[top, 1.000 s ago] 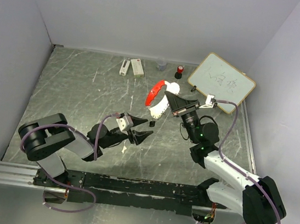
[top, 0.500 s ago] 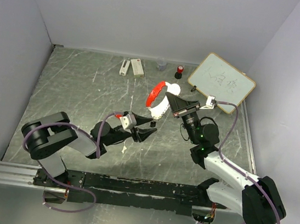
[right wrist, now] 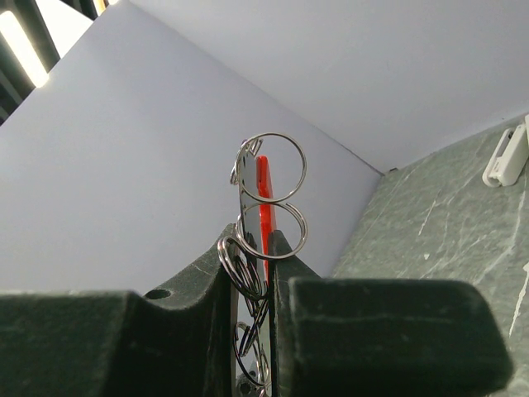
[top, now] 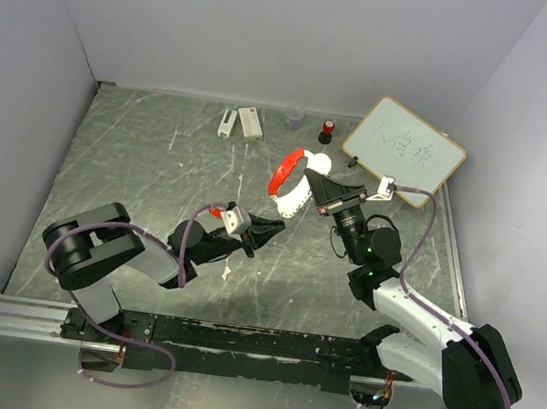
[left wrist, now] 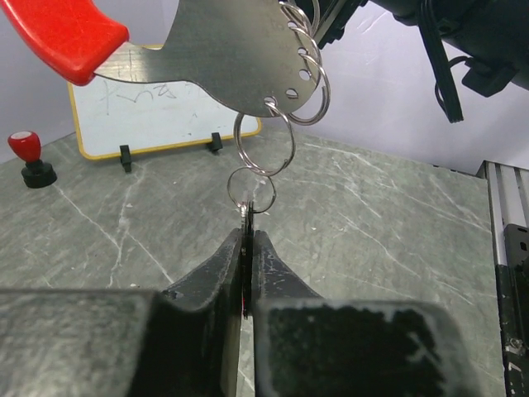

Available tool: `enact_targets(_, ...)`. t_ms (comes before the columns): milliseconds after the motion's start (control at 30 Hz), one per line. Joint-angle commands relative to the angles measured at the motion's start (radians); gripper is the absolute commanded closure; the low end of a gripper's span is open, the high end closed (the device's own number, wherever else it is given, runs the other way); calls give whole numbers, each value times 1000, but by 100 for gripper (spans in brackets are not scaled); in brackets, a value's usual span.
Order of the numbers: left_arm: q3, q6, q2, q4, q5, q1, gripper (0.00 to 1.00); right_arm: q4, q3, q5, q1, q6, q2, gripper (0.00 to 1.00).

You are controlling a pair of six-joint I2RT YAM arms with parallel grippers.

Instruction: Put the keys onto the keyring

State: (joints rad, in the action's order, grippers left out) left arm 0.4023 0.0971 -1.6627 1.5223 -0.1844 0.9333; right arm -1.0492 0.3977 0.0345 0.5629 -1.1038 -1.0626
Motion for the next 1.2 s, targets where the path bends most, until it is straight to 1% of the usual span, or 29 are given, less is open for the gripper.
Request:
enact_targets(0,-8,-3,24,291,2,7,89,-43,-18,27,-10,-11,35,100)
enact_targets(100,-26,-6,39,289,6,7,93,-27,-25,39,-15,-11,47,100)
enact_targets(333,-60,-15,91,288,32,7,93,-22,-36,44,-28,-27,56,100)
enact_targets(433,-68,-19,119,256,49,7,93,-23,-42,45,-33,-36,56,100)
enact_targets(533,-56,-33,165,160,54,7,93,-24,-48,46,-36,-42,54,100)
enact_targets(833,27,-79,314,-221,79,7,93,-47,-75,60,-53,-72,55,100)
enact_targets(1133,32,-95,350,-310,111,7,93,-53,-96,54,-64,-88,75,100)
enact_targets(1167,37,-97,357,-326,116,7,93,-54,-99,53,-85,-88,80,100)
